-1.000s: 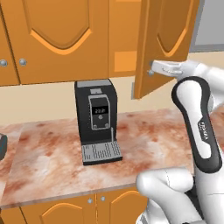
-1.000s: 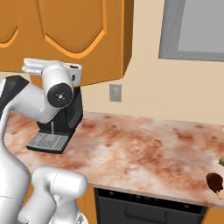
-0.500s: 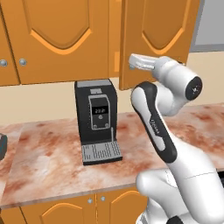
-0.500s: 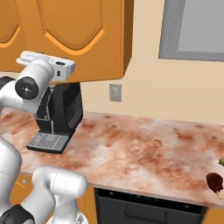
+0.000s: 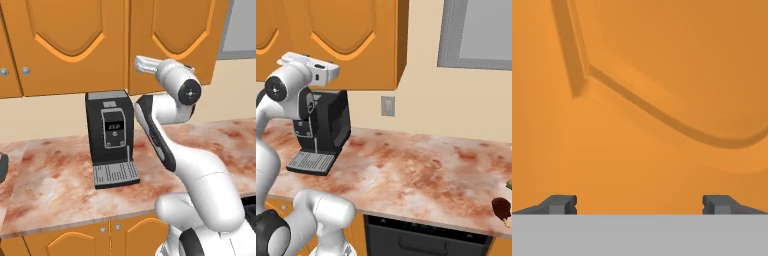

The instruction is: Open the cabinet. Pick the sponge and place it next to the sink. Then close the cabinet.

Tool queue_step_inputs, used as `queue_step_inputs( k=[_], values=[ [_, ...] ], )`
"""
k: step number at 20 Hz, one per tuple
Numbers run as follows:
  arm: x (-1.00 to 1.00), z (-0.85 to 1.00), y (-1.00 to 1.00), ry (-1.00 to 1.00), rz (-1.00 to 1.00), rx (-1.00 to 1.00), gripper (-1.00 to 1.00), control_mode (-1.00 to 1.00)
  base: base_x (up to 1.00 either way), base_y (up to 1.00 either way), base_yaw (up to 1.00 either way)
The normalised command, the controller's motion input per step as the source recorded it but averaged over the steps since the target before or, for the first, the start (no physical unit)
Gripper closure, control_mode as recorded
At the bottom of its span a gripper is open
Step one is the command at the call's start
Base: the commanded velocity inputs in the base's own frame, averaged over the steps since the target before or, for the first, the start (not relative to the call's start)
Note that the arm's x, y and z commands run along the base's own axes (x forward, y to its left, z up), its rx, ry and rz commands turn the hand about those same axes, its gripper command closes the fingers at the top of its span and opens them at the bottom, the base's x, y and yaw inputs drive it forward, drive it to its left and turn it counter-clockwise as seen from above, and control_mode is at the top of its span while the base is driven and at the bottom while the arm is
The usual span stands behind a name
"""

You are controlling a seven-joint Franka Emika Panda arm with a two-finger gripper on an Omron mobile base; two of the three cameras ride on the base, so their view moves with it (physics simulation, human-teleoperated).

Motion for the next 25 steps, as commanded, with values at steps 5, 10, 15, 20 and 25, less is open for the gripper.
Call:
queue_step_inputs(
  k=[5, 10, 15, 20, 25],
  values=[
    [0.39, 0.0, 0.0, 0.01, -0.11, 0.0, -1.0, -1.0, 0.0, 0.0, 0.0],
    [0.49, 0.0, 0.0, 0.06, -0.08, 0.0, -1.0, -1.0, 0.0, 0.0, 0.0],
    [0.54, 0.0, 0.0, 0.07, -0.09, 0.0, -1.0, -1.0, 0.0, 0.0, 0.0],
    [0.49, 0.0, -0.04, 0.1, -0.06, 0.0, -1.0, -1.0, 0.0, 0.0, 0.0],
    [0.42, 0.0, -0.21, 0.15, 0.0, 0.0, -1.0, -1.0, 0.0, 0.0, 0.0]
  ],
)
